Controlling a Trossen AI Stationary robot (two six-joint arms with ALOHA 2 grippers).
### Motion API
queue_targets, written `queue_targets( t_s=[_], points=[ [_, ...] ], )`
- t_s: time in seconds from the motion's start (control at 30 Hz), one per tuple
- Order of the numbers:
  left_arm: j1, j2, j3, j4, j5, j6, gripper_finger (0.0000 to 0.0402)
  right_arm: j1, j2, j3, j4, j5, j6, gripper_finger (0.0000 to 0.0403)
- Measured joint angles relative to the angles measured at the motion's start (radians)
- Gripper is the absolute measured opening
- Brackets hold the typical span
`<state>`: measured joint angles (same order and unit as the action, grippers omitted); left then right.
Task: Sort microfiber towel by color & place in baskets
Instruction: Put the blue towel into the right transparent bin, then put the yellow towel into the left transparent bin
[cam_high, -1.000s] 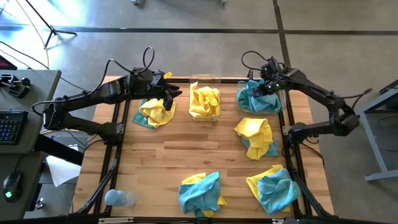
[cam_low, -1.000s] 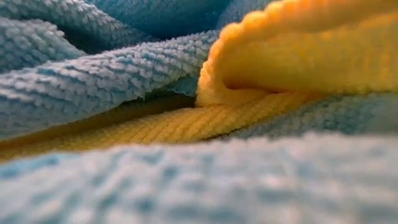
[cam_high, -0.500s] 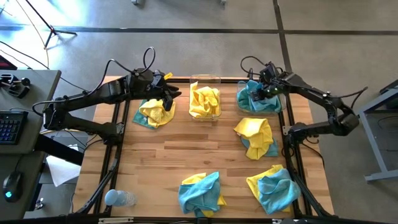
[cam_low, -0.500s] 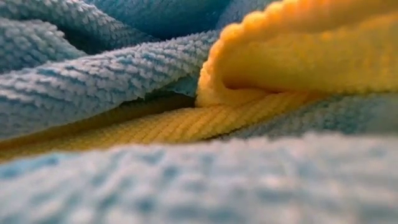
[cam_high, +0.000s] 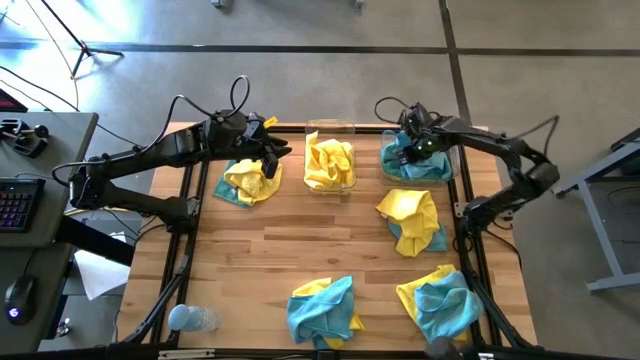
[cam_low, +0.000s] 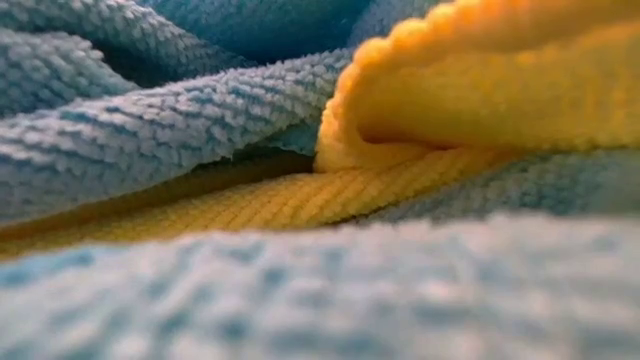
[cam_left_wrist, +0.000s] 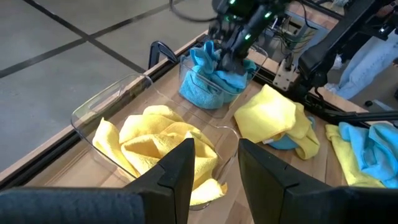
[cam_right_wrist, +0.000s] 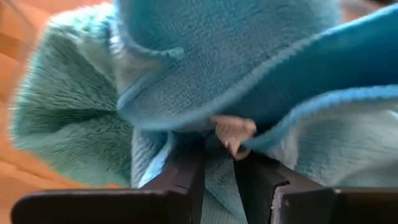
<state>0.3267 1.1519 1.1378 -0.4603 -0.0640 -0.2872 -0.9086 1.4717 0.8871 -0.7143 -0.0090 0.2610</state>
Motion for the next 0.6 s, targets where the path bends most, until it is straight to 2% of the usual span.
queue_targets(
  t_s=[0.13, 0.23, 0.6],
  points=[
    [0.000, 0.000, 0.000, 0.000, 0.000, -0.001, 0.0113, 0.002, 0.063, 0.000, 0.015, 0.000, -0.008, 0.0076],
    [0.000, 0.000, 0.000, 0.000, 0.000, -0.001, 0.0113, 0.002, 0.061, 0.000, 0.007, 0.000, -0.010, 0.0076],
    [0.000, 0.000, 0.000, 0.000, 0.000, 0.006, 0.0113, 0.001, -0.148, 0.081, -0.146, 0.001, -0.018, 0.0076]
  ],
)
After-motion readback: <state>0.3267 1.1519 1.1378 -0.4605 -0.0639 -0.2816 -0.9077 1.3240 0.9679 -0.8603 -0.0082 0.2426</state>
